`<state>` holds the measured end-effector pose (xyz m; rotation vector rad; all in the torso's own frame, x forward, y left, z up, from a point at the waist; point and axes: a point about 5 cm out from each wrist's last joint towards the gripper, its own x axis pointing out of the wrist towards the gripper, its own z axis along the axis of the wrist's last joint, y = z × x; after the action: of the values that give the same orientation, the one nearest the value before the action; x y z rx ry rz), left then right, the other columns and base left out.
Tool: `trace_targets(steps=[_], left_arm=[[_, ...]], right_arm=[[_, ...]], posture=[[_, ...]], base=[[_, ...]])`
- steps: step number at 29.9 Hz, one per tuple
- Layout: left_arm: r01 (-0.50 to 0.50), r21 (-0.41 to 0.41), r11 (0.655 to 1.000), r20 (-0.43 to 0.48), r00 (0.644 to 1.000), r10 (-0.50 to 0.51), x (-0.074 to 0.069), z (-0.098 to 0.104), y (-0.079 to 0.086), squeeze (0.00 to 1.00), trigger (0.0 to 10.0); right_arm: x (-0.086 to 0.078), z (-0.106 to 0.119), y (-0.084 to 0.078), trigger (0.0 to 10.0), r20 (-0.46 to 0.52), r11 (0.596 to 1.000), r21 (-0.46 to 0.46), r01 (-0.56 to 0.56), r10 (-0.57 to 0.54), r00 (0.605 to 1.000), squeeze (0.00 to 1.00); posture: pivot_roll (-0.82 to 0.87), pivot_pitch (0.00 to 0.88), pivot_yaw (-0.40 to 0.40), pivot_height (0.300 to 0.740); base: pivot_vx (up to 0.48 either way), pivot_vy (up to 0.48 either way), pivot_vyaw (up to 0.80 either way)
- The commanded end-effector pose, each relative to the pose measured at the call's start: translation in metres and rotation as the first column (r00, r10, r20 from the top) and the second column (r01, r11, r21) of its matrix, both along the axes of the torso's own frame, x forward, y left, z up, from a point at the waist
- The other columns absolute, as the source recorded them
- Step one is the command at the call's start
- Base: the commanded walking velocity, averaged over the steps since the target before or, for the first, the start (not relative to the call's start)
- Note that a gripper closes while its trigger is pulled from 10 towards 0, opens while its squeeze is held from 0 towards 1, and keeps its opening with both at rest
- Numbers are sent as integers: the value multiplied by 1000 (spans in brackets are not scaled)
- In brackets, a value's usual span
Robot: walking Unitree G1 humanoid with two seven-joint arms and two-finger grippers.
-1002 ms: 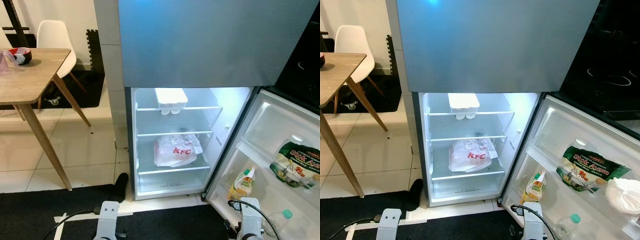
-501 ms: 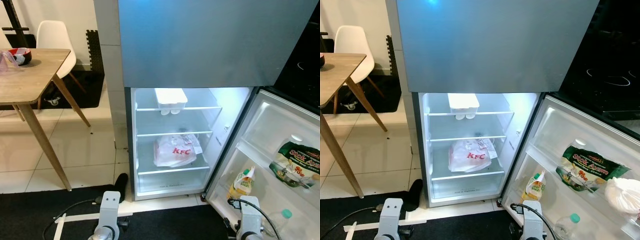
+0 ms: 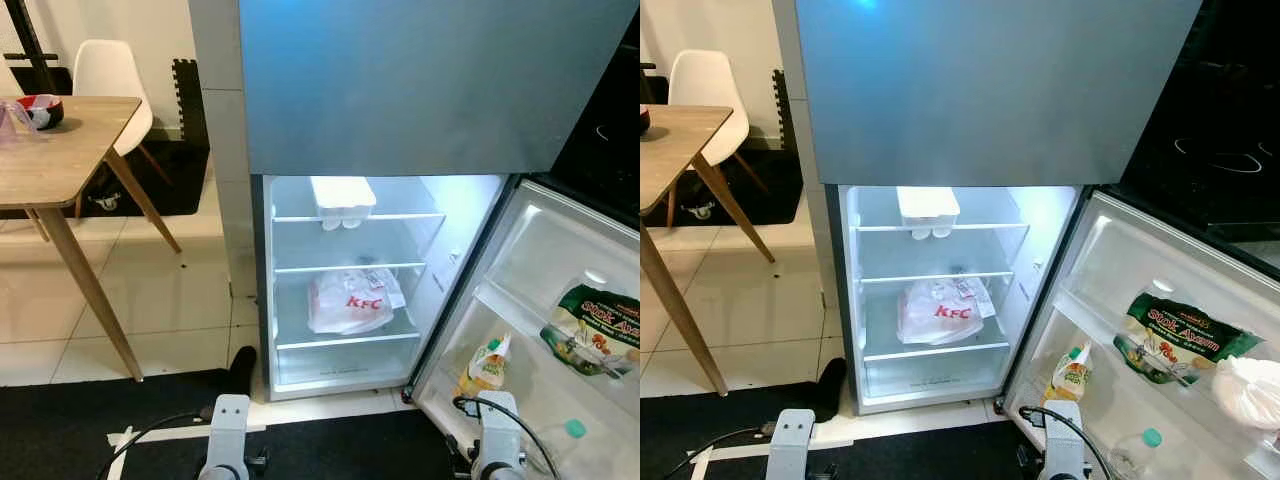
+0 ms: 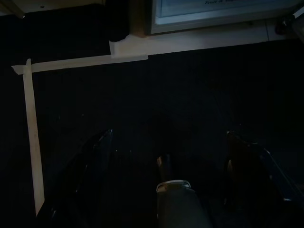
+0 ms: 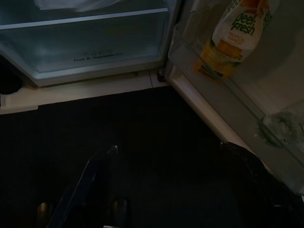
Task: Restocking fridge
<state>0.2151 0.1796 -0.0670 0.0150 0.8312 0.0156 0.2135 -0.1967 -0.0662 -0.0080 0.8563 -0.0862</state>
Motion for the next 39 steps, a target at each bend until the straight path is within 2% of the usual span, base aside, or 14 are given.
trace_targets(steps=[1, 2, 5, 8, 11, 21, 22, 23, 24, 25, 26, 27, 39], left_arm=[[9, -14, 1000, -12, 1000, -9, -2, -2, -7, 0, 1216], [15, -13, 1000, -11, 1000, -15, 0, -1, -9, 0, 0], [18, -19, 1000, -6, 1000, -18, -1, -1, -9, 0, 0], [1, -14, 1000, -7, 1000, -1, -6, -2, 9, 0, 0], [-9, -16, 1000, -6, 1000, 9, -8, -2, 16, 0, 0], [-22, -30, 999, -1, 1000, 22, -7, -1, 19, 0, 0], [-21, -34, 999, -2, 1000, 21, -8, -1, 19, 184, 1333], [-20, -35, 999, -3, 1000, 20, -8, -1, 19, 184, 1333], [-19, -35, 999, -3, 1000, 19, -8, -1, 19, 478, 4824], [-18, -34, 999, -3, 1000, 18, -8, -1, 19, 827, 9843], [-18, -34, 999, -3, 1000, 18, -8, -1, 19, 827, 9843], [-17, -33, 999, -4, 1000, 17, -8, -1, 19, 1000, 10000], [-16, -35, 999, -7, 1000, 16, -8, -2, 18, 1000, 10000]], right_arm=[[-1, 0, -1, 1216, 6, 1000, -12, -8, 8, 1000, 0], [-1, 0, -2, 0, 6, 1000, -17, -13, 14, 1000, 0], [0, 0, -2, 0, 8, 1000, -14, -14, 14, 1000, 0], [0, 1, -3, 0, 10, 1000, -14, -12, 12, 1000, 0], [1, 1, -4, 0, 13, 1000, -15, -12, 12, 1000, 0], [1, 2, -4, 0, 20, 1000, -19, -16, 17, 1000, 0], [1, 2, -3, 3765, 24, 1000, -10, -11, 11, 1000, 647], [1, 2, -3, 3765, 25, 1000, -8, -9, 9, 1000, 647], [1, 2, -4, 5647, 25, 1000, -7, -7, 7, 1000, 1000], [1, 2, -4, 9686, 23, 1000, -12, -8, 8, 1000, 1000], [1, 2, -4, 9686, 23, 1000, -12, -8, 8, 1000, 1000], [1, 2, -4, 10000, 22, 1000, -15, -8, 8, 1000, 1000], [1, 2, -5, 10000, 21, 1000, -24, -16, 16, 1000, 1000]], posture=[[34, 0, -80, 738], [35, 0, -80, 738], [35, 0, -80, 738], [33, 0, -80, 738], [33, 0, -80, 738], [30, 0, -81, 738], [30, 0, -81, 738], [30, 0, -81, 738], [30, 0, -81, 738], [30, 0, -81, 738], [30, 0, -81, 738], [28, 0, -79, 738], [29, 0, -80, 738]], base=[[0, 0, 0], [0, 0, 0], [0, 0, 0], [0, 0, 0], [0, 0, 0], [0, 0, 0], [0, 0, 0], [0, 0, 0], [0, 0, 0], [0, 0, 0], [0, 0, 0], [0, 0, 0], [0, 0, 0]])
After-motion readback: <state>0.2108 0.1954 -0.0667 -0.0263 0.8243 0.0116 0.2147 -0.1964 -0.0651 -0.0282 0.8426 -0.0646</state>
